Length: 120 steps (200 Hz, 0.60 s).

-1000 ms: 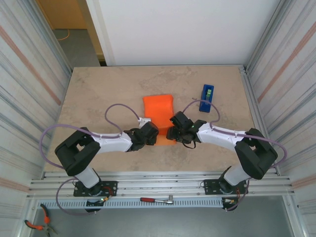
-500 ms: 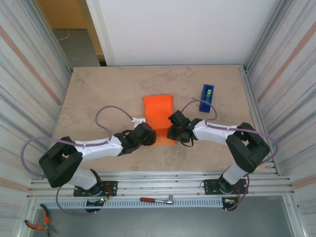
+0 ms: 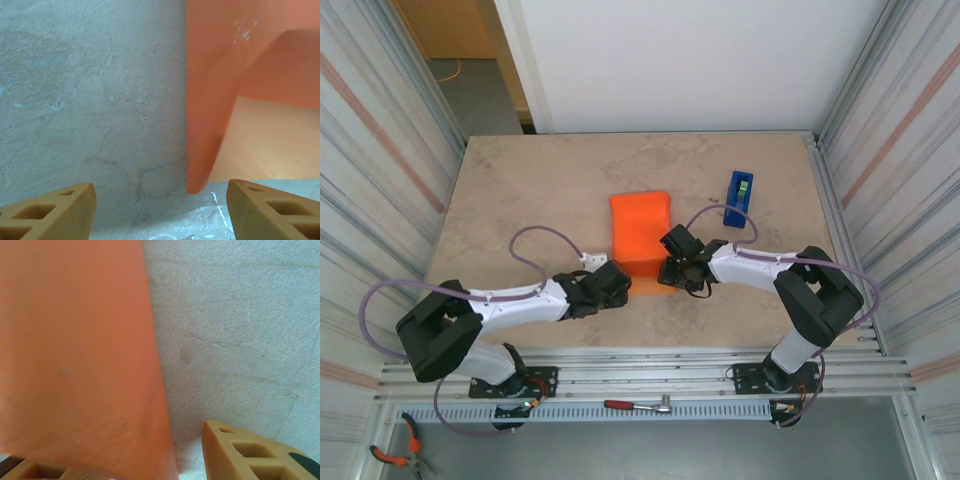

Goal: Wrap the gift box in paper
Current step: Fold the third fold of the wrapping paper on the gift box.

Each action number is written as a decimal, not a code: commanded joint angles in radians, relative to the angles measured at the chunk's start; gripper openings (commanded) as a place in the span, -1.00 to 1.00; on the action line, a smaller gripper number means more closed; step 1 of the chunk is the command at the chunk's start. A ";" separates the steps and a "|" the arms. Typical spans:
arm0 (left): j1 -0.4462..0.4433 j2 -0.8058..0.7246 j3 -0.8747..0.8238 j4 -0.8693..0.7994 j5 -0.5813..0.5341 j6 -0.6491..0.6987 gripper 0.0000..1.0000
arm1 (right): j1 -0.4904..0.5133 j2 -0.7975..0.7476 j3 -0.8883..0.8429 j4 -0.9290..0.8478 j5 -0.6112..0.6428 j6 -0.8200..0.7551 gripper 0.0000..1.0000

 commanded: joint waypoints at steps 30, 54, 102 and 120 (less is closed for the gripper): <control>0.015 0.040 0.068 0.001 -0.049 0.029 0.15 | 0.002 0.011 0.038 -0.036 -0.006 -0.015 -0.05; 0.023 0.085 0.113 0.017 -0.044 0.060 0.04 | 0.004 0.011 0.041 -0.036 -0.007 -0.016 -0.05; 0.034 0.158 0.166 0.019 -0.058 0.061 -0.04 | 0.002 0.001 0.037 -0.043 -0.008 -0.020 -0.05; 0.039 0.165 0.162 0.015 -0.064 0.053 -0.11 | 0.002 -0.002 0.035 -0.044 -0.007 -0.021 -0.06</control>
